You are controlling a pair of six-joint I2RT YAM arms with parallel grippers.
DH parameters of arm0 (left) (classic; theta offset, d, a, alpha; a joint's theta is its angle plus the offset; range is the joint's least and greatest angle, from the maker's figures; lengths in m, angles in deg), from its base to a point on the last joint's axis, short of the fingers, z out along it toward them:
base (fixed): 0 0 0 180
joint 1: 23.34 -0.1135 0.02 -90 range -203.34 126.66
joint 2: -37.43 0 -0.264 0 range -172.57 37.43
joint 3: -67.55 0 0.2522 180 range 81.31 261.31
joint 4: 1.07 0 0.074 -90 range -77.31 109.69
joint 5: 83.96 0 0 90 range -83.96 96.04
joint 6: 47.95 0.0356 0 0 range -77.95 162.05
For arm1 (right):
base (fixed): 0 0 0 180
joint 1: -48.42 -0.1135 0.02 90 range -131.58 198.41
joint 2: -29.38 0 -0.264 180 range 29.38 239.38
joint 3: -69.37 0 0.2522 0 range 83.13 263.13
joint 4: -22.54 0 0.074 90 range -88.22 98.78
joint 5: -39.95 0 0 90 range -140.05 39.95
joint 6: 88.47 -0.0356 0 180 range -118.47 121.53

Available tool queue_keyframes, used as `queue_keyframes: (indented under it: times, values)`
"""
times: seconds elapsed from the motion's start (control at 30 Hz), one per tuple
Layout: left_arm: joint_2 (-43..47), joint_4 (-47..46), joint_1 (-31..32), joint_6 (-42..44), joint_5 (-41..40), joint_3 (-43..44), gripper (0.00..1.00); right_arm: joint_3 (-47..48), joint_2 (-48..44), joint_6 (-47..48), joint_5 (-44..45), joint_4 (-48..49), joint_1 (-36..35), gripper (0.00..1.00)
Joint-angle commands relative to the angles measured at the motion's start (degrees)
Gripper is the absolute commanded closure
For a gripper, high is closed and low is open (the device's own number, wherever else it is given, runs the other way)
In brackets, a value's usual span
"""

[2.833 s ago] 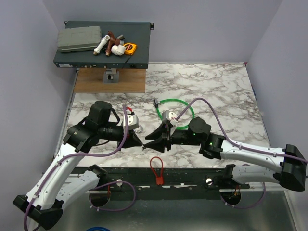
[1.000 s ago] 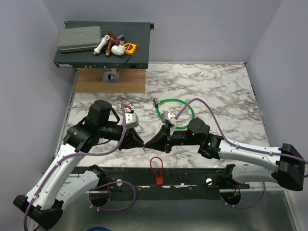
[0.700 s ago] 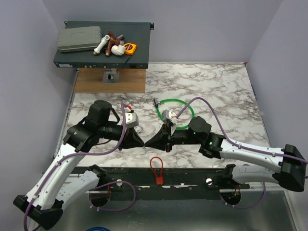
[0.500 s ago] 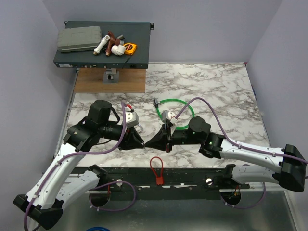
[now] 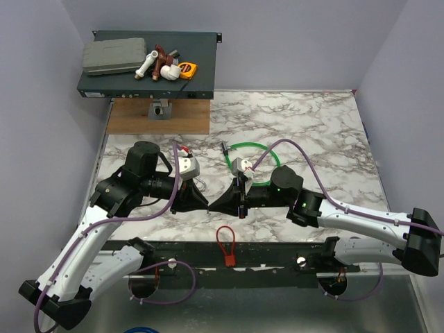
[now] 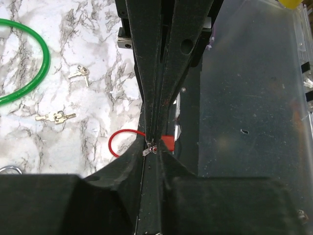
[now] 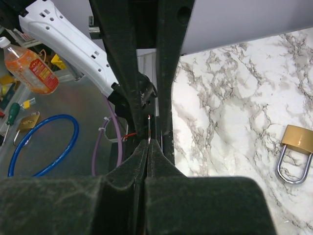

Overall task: Unlock with the key
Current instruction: Pick up the key from the center of the board.

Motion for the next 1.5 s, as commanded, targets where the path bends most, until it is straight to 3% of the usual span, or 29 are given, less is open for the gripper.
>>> queue_keyframes:
  times: [0.0, 0.03, 0.33, 0.57, 0.77, 1.03, 1.2, 1.47]
  values:
    - [0.0, -0.5, 0.4, -0.7, 1.8, 1.3, 0.95, 1.7, 0.4, 1.1, 1.0, -0.9, 0.1, 0.99]
    - [-0.1, -0.4, 0.3, -0.7, 1.7, 1.2, 1.0, 1.6, 0.2, 1.0, 1.2, -0.7, 0.1, 0.99]
    - [0.2, -0.1, 0.3, -0.4, 1.4, 0.9, 1.0, 0.8, 0.2, 0.0, 0.9, 1.2, 0.1, 0.99]
    - [0.4, -0.3, 0.4, -0.4, 1.8, 1.3, 1.0, -0.8, 0.1, -1.6, 1.7, 4.0, 0.0, 0.75]
    - [0.7, -0.4, 0.4, -0.6, 2.0, 1.2, 1.0, -1.6, 1.5, -2.5, -1.7, 6.6, 0.2, 0.69]
    - [0.9, -0.4, 0.4, -1.1, 2.5, 1.3, 1.0, -3.6, 2.0, -2.9, -1.5, 9.5, 0.8, 0.68]
    - [0.9, -1.0, 0.4, -1.5, 2.5, 1.2, 1.0, -4.5, 2.1, -4.8, -2.4, 13.5, 1.5, 0.83]
    - [1.1, -1.3, 0.4, -1.9, 2.8, 1.1, 1.0, -5.4, 4.2, -8.4, -4.1, 20.0, 1.7, 0.82]
